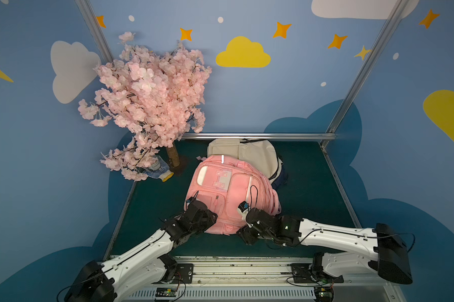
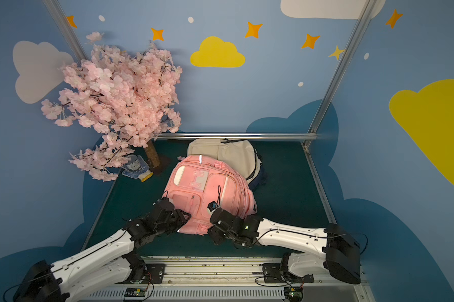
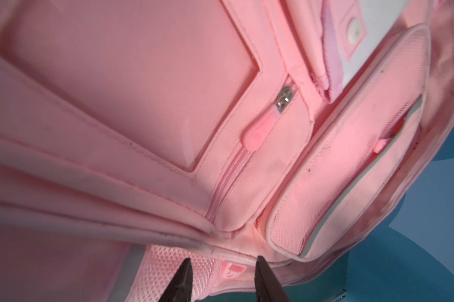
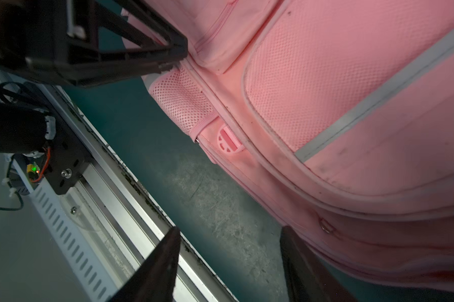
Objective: Zip up the backpack
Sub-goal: Adjust the backpack at the center of the board.
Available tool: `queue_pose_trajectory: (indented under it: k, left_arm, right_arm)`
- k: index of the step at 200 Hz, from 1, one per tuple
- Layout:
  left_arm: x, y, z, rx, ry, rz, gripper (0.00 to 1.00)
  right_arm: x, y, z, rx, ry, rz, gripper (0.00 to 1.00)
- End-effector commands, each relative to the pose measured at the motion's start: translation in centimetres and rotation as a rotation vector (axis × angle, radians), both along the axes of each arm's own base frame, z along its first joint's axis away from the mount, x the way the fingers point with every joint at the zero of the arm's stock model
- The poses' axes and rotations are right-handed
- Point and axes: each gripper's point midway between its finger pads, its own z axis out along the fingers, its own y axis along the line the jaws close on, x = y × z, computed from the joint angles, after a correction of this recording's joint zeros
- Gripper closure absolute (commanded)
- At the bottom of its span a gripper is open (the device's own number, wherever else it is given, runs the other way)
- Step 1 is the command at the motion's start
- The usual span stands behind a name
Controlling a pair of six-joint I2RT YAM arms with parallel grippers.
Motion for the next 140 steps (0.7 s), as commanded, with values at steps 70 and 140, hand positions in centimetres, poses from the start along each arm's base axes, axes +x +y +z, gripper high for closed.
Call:
queue_pose_trajectory:
  k: [70, 140]
  left_arm:
    - [-4.6, 2.5, -5.0, -0.082, 0.110, 0.064, 0.52]
    - [-3.1, 2.0, -5.8, -0.058, 0.093, 0.077, 0.51]
  right_arm:
    - [-3.0, 6.5, -4.6, -0.159, 0.002, 0.192, 0.43]
    - [-1.2, 5.5, -7.4, -0.297, -0.004, 0.075, 0.55]
